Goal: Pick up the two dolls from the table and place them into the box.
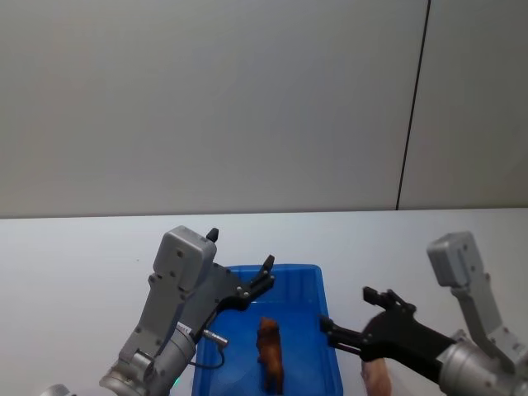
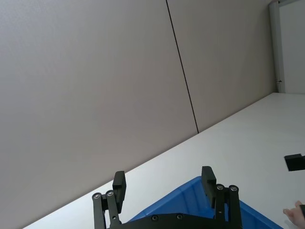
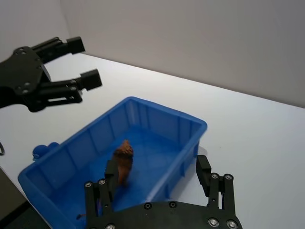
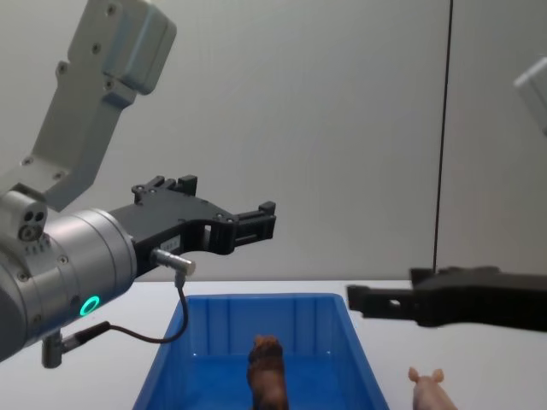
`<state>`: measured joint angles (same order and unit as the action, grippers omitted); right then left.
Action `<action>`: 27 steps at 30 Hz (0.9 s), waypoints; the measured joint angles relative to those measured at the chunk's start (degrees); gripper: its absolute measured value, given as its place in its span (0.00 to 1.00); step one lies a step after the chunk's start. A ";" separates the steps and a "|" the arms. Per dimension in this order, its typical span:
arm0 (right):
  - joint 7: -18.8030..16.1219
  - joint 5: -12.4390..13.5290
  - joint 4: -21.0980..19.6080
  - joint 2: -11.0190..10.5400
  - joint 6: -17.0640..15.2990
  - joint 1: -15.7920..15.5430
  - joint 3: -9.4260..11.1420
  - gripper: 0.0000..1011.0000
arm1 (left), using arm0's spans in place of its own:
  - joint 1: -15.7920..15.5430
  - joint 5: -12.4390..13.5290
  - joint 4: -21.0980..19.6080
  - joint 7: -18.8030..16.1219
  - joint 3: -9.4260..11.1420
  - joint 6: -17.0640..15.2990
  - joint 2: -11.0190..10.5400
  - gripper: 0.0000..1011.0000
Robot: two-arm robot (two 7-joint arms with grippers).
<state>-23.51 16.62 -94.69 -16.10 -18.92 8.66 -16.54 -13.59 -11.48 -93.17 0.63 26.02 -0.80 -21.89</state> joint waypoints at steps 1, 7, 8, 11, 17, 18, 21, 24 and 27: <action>0.33 0.13 -0.17 -0.21 0.07 -0.30 0.08 0.99 | 0.00 0.00 0.00 0.00 0.00 0.00 0.00 0.99; 3.06 0.81 -1.51 -1.82 0.43 -2.78 0.60 0.99 | 0.00 0.00 0.00 0.00 0.00 0.00 0.00 0.99; 3.69 0.87 -1.72 -2.10 0.45 -3.31 0.67 0.99 | 0.00 0.00 0.00 0.00 0.00 0.00 0.00 0.99; 4.80 0.92 -2.02 -2.63 0.46 -4.27 0.79 0.99 | 0.00 0.00 0.00 0.00 0.00 0.00 0.00 0.99; 6.36 0.96 -2.14 -3.18 -0.10 -5.42 0.82 0.99 | 0.00 0.00 0.00 0.00 0.00 0.00 0.00 0.99; 6.66 0.96 -2.09 -3.24 -0.35 -5.62 0.82 0.99 | 0.00 0.00 0.00 0.00 0.00 0.00 0.00 0.99; 7.18 0.96 -1.62 -3.29 -0.93 -5.95 0.77 0.99 | 0.00 0.00 0.00 0.00 0.00 0.00 0.00 0.99; 7.57 0.92 -0.94 -3.24 -1.45 -6.11 0.61 0.99 | 0.00 0.00 0.00 0.00 0.00 0.00 0.00 0.99; 7.83 0.82 -0.39 -3.14 -1.93 -6.14 0.50 0.99 | 0.00 0.00 0.00 0.00 0.00 0.00 0.00 0.99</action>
<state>-15.68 17.44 -95.08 -19.24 -20.84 2.52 -16.04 -13.59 -11.48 -93.17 0.63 26.03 -0.80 -21.89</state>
